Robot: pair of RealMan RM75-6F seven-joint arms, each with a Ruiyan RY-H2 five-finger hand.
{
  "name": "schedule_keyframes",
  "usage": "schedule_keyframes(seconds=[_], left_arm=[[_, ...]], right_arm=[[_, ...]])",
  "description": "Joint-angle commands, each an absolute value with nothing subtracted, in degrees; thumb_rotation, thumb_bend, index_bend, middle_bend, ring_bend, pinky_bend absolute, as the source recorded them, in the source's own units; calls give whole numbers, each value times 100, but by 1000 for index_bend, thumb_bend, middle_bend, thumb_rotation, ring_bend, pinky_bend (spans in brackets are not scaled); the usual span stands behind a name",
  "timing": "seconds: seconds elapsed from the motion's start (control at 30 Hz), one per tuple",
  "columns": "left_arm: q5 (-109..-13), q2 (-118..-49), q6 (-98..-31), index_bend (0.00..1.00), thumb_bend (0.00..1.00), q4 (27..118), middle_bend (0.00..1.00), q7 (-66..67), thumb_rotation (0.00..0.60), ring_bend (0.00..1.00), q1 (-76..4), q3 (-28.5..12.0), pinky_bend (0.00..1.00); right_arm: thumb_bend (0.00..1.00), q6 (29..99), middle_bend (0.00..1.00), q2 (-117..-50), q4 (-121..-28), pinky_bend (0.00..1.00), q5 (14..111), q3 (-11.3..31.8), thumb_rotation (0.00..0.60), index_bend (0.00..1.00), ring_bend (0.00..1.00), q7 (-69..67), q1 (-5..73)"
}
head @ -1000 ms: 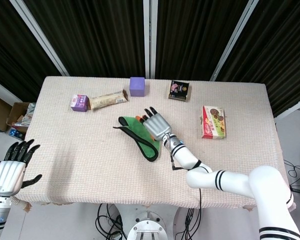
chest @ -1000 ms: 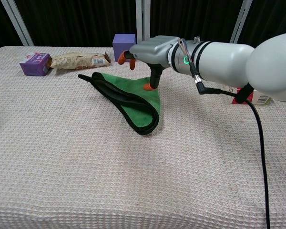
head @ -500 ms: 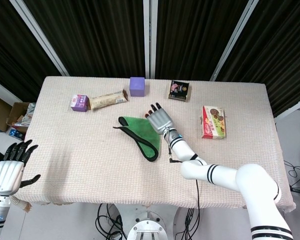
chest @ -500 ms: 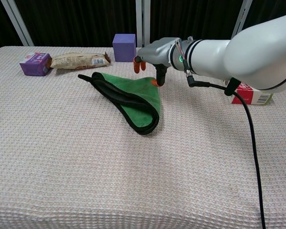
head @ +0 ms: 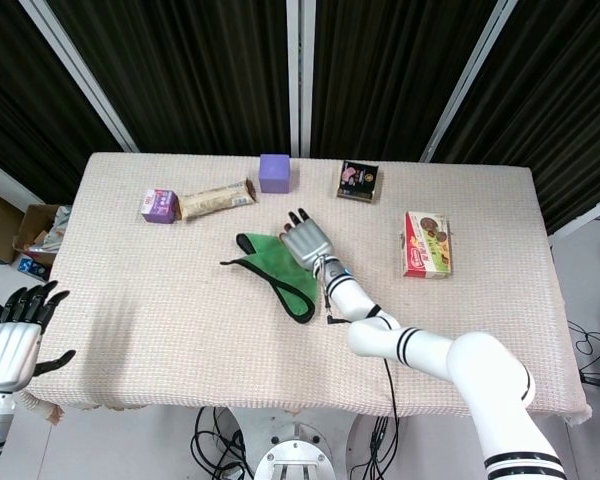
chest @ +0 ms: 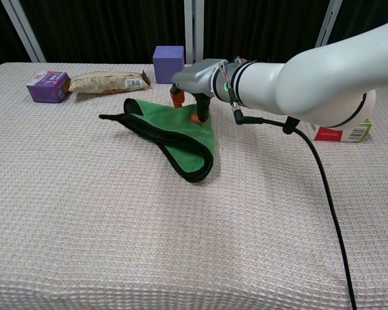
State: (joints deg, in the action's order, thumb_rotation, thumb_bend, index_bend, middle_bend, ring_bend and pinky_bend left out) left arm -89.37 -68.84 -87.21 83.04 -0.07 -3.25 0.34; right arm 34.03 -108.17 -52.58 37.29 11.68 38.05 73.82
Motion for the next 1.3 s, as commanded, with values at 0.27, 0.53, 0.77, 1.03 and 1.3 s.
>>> schedule_keyframes(seconds=[0.27, 0.53, 0.77, 1.03, 1.3], left_arm=[[-8953, -6900, -8747, 166, 54, 8206, 66, -85, 600, 83, -303, 45, 87], [-8979, -6941, -8689, 166, 54, 8169, 66, -122, 600, 83, -344, 48, 87], [-8967, -6940, -8692, 166, 53, 8148, 65, -145, 600, 83, -339, 45, 87], [-8934, -6934, -8698, 166, 54, 8124, 66, -180, 600, 83, -307, 54, 87], [-8957, -6907, -8751, 166, 54, 8102, 65, -212, 600, 83, -293, 47, 87]], right_arm=[[336, 3705, 287, -10848, -5121, 35, 3567, 1283, 600, 623, 0, 3571, 7124], [337, 3793, 281, -10759, -5287, 19, 2964, 1327, 600, 626, 0, 3761, 7012], [337, 3847, 269, -10925, -5073, 0, 2378, 1435, 600, 620, 0, 4101, 7173], [312, 3835, 203, -11182, -4755, 0, 2062, 1531, 600, 309, 0, 4490, 7449], [227, 4271, 42, -10673, -5605, 0, 2216, 1508, 600, 0, 0, 4588, 7255]])
